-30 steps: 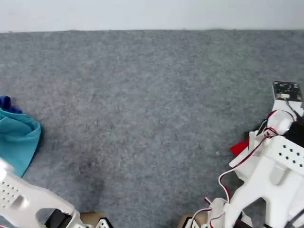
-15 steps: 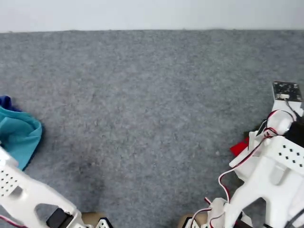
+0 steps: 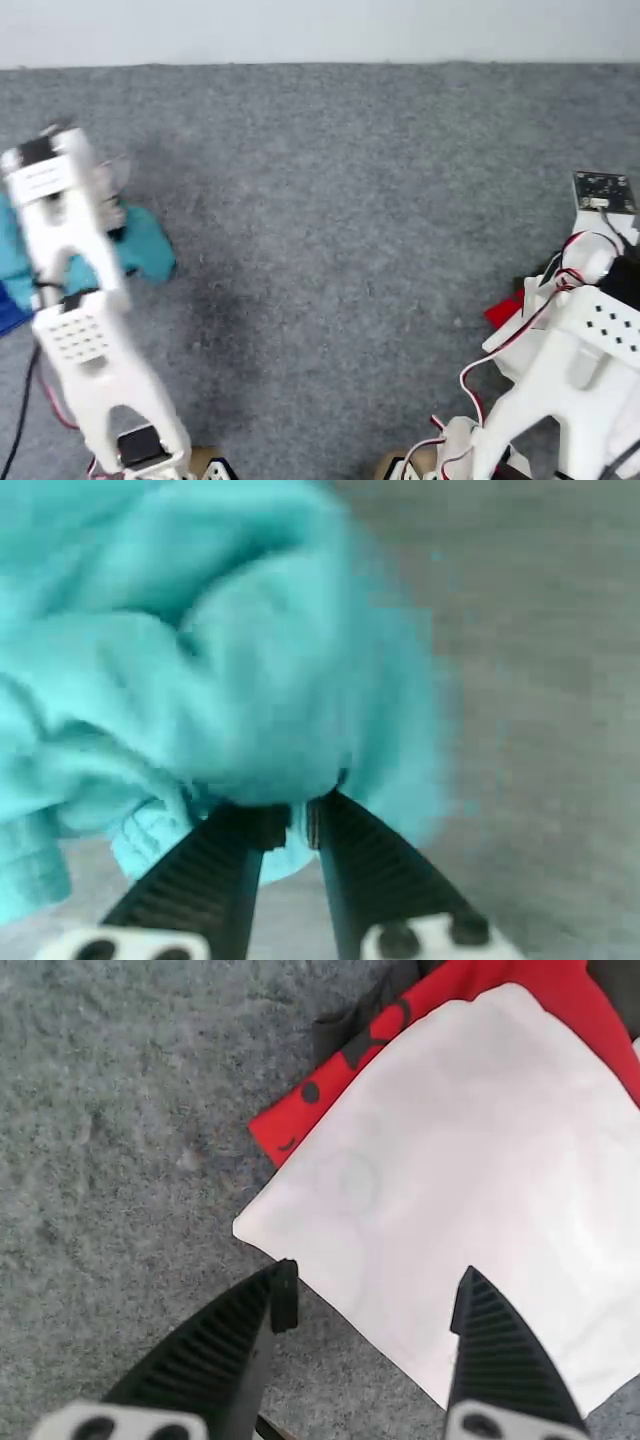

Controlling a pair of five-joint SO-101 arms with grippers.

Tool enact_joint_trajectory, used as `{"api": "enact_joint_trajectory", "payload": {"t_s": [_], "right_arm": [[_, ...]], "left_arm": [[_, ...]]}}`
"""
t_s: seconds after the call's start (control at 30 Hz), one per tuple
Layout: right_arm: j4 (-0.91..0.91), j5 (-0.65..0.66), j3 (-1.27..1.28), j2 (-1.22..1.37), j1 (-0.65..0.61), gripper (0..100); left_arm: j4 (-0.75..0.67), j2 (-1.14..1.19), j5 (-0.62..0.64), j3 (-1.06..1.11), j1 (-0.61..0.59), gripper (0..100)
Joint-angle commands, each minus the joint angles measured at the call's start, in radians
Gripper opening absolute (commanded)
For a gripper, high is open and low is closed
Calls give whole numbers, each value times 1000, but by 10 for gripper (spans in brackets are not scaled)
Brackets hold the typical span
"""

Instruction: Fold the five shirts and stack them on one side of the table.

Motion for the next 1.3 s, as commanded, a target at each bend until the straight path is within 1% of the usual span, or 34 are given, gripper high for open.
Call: {"api": "enact_joint_trajectory", "payload": {"t_s": [0.0, 0.07, 0.2, 0.27, 0.33, 0.47, 0.57, 0.67, 0.73, 0.8, 0.87, 1.0, 1.03, 1.1, 1.17, 1.27], "right_arm": [[-1, 2, -5, -22, 5, 253], [-1, 2, -5, -22, 5, 253], [-1, 2, -5, -22, 7, 253], [-1, 2, -5, -22, 7, 253], [-1, 2, -5, -22, 7, 253], [-2, 2, -5, -15, 7, 253], [-12, 0, 8, -15, 7, 253], [-42, 0, 46, -16, 5, 253], [-65, 0, 74, -21, 5, 253], [-74, 0, 87, -22, 5, 253], [-74, 0, 92, -22, 5, 253], [-74, 0, 92, -22, 5, 253], [-74, 0, 92, -22, 5, 253], [-74, 0, 92, -22, 5, 253], [-74, 5, 92, -22, -15, 253], [-70, 8, 92, -22, -117, 253]], "left_arm": [[28, -143, -12, -36, 233, 12], [28, -187, -21, -19, 345, 12], [28, -284, -123, 65, 546, 12], [26, -348, -167, 111, 626, 12], [25, -404, -201, 145, 675, 12], [25, -517, -224, 176, 704, 12], [23, -609, -255, 177, 749, 12], [18, -707, -284, 166, 872, 12], [-9, -764, -296, 159, 950, 12], [-41, -802, -296, 157, 977, 12], [-44, -804, -296, 160, 967, 12], [-58, -720, -296, 160, 881, 12], [-66, -687, -292, 160, 844, 12], [-78, -618, -290, 159, 753, 12], [-78, -559, -290, 157, 638, 12], [-69, -483, -288, 159, 445, 12]]}}
